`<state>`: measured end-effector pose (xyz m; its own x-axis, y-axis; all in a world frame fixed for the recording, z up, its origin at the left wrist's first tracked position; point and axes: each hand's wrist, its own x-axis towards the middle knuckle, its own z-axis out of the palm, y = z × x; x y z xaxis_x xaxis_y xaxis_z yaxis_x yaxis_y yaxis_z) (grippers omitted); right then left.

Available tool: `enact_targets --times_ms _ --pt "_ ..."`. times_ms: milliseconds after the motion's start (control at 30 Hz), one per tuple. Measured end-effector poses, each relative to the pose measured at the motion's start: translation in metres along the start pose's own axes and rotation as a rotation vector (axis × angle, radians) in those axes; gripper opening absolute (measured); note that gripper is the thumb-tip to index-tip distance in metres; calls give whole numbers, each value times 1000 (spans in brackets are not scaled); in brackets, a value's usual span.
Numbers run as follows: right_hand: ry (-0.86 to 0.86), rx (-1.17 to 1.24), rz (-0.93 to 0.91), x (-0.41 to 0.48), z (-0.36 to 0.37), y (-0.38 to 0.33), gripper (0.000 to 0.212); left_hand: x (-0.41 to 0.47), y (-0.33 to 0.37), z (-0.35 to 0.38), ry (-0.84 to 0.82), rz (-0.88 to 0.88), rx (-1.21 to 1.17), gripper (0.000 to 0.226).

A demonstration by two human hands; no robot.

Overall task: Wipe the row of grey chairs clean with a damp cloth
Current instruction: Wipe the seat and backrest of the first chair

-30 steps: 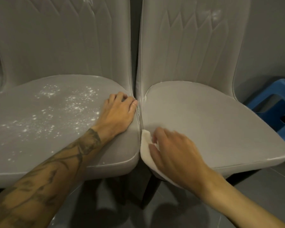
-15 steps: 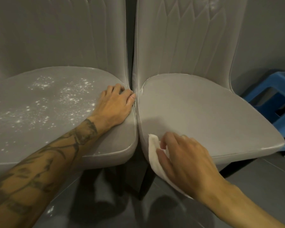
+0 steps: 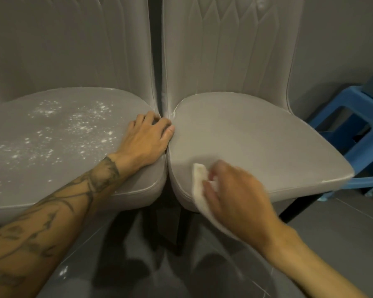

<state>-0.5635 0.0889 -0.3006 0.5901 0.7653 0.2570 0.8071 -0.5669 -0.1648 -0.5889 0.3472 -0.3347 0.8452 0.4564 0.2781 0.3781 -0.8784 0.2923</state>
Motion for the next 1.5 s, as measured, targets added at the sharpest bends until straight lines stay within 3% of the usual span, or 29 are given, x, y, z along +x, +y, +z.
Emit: enact_targets --times_ms 100,167,233,400,500,667,733,867,1000,1200,1267,1367,1500 --pt "-36 23 -137 10 15 -22 26 2 0 2 -17 10 38 44" --pt "-8 28 -133 6 15 -3 22 2 -3 3 -9 14 47 45" --pt "73 46 -45 -6 8 36 25 3 -6 5 -4 16 50 45" --pt "46 -4 269 -23 -16 161 15 2 -9 7 -23 19 45 49" --pt "113 -9 435 -21 -19 188 16 1 -8 7 -21 22 52 55" --pt "158 16 175 -8 4 142 15 5 -14 12 -36 12 56 62" --pt "162 -21 142 -11 1 159 15 8 -23 16 -36 32 52 61" --pt "169 -51 363 -22 -18 247 16 15 -35 25 -29 35 -2 29" --pt "211 -57 595 -11 -37 294 17 22 -52 38 27 48 23 30" --pt "225 -21 368 -12 -6 262 14 24 -67 53 35 38 -30 35" --pt "230 -3 434 6 -7 283 15 24 -69 55 42 43 -35 37" --pt "103 12 581 39 -21 314 19 24 -67 54 56 45 -2 38" --pt "86 -40 527 51 -13 317 19 23 -71 57 59 58 10 40"
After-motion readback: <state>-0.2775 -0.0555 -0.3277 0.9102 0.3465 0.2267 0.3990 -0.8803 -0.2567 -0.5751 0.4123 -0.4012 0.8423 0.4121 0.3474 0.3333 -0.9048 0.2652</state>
